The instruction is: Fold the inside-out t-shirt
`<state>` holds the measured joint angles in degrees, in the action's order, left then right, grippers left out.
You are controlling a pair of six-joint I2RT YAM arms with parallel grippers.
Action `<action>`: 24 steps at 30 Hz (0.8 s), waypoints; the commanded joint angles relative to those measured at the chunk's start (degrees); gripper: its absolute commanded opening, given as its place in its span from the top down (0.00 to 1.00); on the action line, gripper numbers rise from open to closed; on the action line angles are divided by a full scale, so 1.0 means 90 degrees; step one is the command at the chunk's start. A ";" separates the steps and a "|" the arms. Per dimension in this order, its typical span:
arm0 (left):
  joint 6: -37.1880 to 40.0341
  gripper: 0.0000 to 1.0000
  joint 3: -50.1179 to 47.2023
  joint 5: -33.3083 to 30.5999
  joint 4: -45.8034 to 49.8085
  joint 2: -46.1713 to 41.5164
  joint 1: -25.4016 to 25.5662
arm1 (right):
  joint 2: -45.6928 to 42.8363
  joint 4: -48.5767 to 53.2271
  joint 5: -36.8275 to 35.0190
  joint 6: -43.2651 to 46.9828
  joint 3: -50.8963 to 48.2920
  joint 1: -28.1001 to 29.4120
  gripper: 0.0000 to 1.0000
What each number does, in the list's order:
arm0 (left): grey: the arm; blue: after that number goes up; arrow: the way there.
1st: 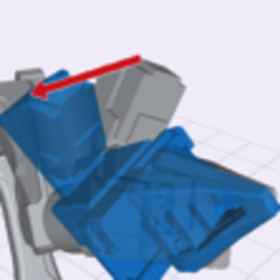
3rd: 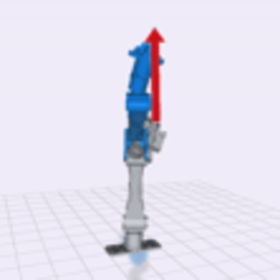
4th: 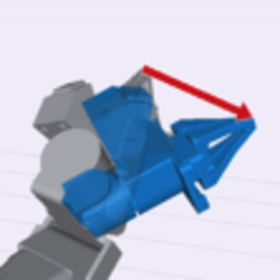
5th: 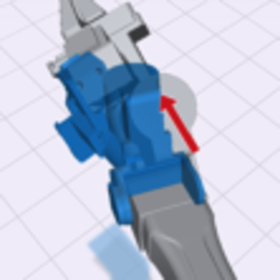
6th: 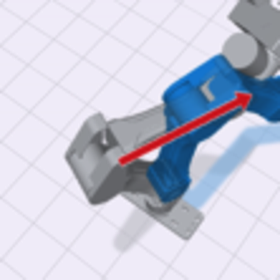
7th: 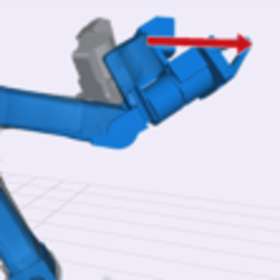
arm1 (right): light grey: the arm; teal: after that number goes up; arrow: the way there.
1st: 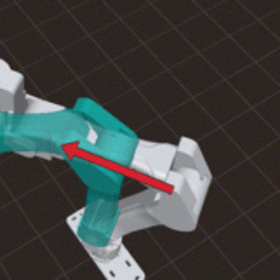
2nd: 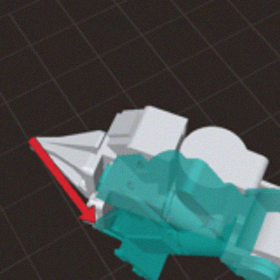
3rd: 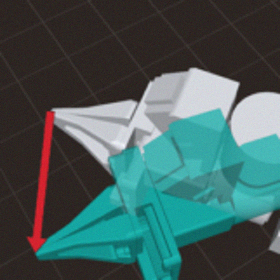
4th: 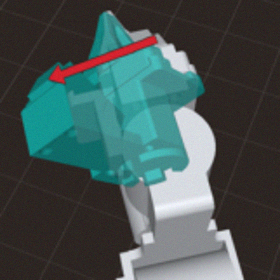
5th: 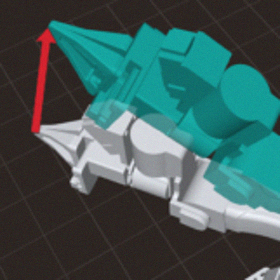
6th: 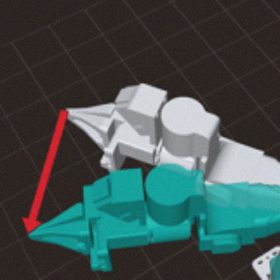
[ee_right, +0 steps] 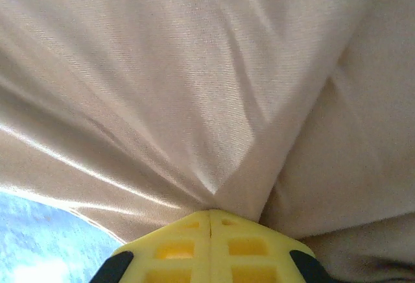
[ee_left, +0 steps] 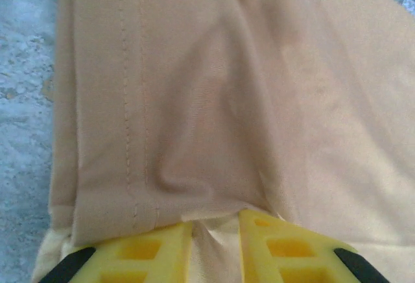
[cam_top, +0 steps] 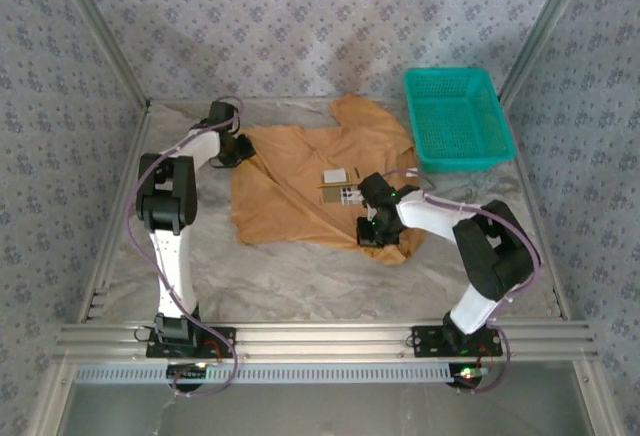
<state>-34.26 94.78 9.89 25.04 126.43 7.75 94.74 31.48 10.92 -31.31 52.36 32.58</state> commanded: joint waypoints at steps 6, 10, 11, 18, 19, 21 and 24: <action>0.0861 0.66 -0.1236 -0.0930 0.1761 -0.2336 0.0363 | -0.0237 0.0896 -0.0204 0.0019 0.0876 -0.0293 1.00; 0.0573 0.68 -0.2770 -0.1229 0.1956 -0.3704 0.1051 | 0.0349 0.0964 -0.0182 0.0146 0.1562 -0.0423 1.00; 0.0470 0.68 -0.3107 -0.1232 0.1955 -0.3920 0.1270 | 0.0489 0.0965 -0.0196 0.0162 0.1704 -0.0459 1.00; -0.0538 0.67 -0.4954 -0.0692 0.1038 -0.4699 0.2335 | 0.1455 0.0807 -0.0094 0.0166 0.2700 -0.0577 1.00; -0.0586 0.67 -0.5065 -0.0619 0.0951 -0.4671 0.2355 | 0.1599 0.0826 -0.0091 0.0177 0.2808 -0.0590 1.00; -0.0588 0.68 -0.5223 -0.0642 0.0997 -0.4601 0.2360 | 0.1837 0.0857 -0.0097 0.0177 0.2958 -0.0627 1.00; -0.0624 0.69 -0.5560 -0.0758 0.1068 -0.4594 0.2338 | 0.2218 0.0819 -0.0273 0.0153 0.3085 -0.0759 1.00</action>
<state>-37.98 46.33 3.16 35.73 85.23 28.93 112.29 37.47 9.82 -30.57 78.48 26.83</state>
